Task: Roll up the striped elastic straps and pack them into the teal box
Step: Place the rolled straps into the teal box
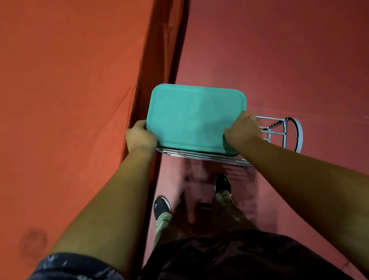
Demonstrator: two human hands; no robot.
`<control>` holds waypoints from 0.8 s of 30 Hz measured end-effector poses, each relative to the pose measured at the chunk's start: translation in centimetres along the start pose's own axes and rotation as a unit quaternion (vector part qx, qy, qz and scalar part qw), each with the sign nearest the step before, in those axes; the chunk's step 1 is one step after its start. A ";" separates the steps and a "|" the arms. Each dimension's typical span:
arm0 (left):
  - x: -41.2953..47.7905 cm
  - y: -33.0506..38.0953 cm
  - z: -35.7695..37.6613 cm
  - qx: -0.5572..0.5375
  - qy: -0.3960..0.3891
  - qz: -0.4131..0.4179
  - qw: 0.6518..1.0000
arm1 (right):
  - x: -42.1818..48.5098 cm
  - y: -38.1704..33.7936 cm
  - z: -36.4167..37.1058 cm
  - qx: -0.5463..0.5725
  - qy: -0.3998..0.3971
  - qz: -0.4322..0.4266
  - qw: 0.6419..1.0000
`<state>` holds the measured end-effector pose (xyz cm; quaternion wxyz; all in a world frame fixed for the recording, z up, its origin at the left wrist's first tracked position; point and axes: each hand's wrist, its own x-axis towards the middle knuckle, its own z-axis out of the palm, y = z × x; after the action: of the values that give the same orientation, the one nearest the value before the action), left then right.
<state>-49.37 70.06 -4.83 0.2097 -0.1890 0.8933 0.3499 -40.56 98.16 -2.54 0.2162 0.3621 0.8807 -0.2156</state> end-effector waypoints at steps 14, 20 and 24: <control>0.0 0.5 -0.9 0.032 -0.019 0.005 0.999 | 1.3 0.8 1.0 0.025 -0.007 0.034 0.999; 0.0 0.1 -1.2 0.009 -0.018 -0.006 1.000 | 2.5 1.3 0.8 -0.011 -0.018 0.021 1.000; 0.2 0.1 -0.9 0.004 -0.019 -0.013 1.000 | 2.8 1.7 1.3 -0.014 -0.018 0.021 1.000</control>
<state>-49.84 69.47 -4.28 0.2316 -0.1929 0.8882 0.3467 -40.82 100.11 -5.45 0.2419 0.3737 0.8716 -0.2055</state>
